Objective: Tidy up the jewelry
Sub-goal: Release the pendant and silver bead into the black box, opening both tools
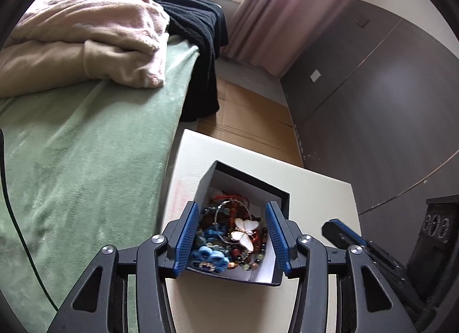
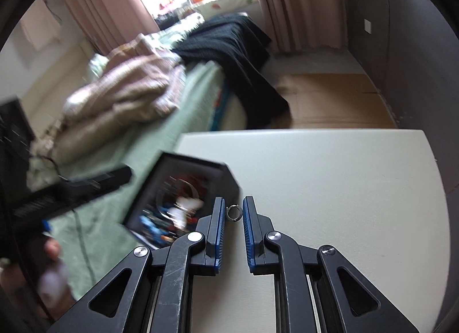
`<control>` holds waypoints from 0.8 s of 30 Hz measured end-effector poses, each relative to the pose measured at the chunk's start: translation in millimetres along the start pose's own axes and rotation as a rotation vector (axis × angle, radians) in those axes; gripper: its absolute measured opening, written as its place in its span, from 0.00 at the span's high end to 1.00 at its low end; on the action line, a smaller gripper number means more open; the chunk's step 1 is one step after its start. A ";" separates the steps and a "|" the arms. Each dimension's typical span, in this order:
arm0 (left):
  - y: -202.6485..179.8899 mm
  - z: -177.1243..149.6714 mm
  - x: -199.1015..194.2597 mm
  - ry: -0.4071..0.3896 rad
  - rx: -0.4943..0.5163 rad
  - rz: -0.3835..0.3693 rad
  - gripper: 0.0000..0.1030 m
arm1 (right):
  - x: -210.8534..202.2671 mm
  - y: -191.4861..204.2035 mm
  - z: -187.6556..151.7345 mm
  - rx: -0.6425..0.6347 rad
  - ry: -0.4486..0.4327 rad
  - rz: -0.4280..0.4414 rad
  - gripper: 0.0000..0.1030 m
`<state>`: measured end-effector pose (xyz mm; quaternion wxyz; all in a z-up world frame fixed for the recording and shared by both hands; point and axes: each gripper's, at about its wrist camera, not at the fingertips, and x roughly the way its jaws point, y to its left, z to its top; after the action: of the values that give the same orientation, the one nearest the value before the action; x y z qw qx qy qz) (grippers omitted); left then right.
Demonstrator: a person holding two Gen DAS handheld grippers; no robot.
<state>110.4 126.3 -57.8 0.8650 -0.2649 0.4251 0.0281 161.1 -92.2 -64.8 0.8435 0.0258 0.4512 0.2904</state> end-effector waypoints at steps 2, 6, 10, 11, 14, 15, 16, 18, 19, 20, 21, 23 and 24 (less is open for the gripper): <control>2.0 0.5 -2.3 -0.003 -0.002 0.000 0.52 | -4.6 6.1 2.5 0.006 -0.027 0.037 0.86; 9.8 1.8 -6.8 -0.011 -0.017 0.003 0.52 | -7.0 19.3 7.1 0.013 -0.058 0.126 0.86; 15.6 4.7 -7.5 -0.015 -0.030 0.004 0.52 | 2.3 30.0 10.9 0.047 -0.064 0.230 0.86; 16.3 5.3 -7.4 -0.015 -0.030 0.005 0.52 | 4.8 31.5 10.5 0.058 -0.065 0.257 0.86; 15.9 5.9 -6.3 -0.015 -0.027 0.008 0.52 | 18.9 32.3 10.1 0.090 -0.012 0.282 0.55; 15.1 6.0 -6.3 -0.016 -0.024 0.007 0.52 | 21.3 29.6 8.8 0.108 -0.002 0.265 0.49; 13.5 5.7 -6.3 -0.016 -0.021 0.006 0.52 | 21.0 26.1 8.2 0.122 -0.012 0.249 0.49; 9.7 4.4 -7.1 -0.016 -0.013 0.007 0.52 | 18.7 21.0 7.9 0.132 -0.013 0.239 0.49; 7.2 3.1 -8.0 -0.017 -0.006 0.004 0.51 | 16.6 17.9 8.0 0.136 -0.012 0.234 0.49; 4.6 1.9 -8.6 -0.017 0.001 0.001 0.51 | 12.7 13.2 8.0 0.143 -0.019 0.222 0.49; 1.8 0.2 -9.3 -0.017 0.009 0.002 0.47 | 9.7 10.1 7.4 0.148 -0.025 0.211 0.49; -3.4 -3.2 -11.4 -0.025 0.023 0.008 0.39 | 3.3 4.1 6.0 0.156 -0.032 0.188 0.49; -6.9 -5.8 -13.1 -0.031 0.034 0.015 0.36 | -0.1 1.6 4.9 0.159 -0.034 0.180 0.49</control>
<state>99.8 119.9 -47.9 0.8757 -0.2466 0.4140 0.0313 164.1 -89.9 -61.3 0.8168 0.1380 0.4544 0.3276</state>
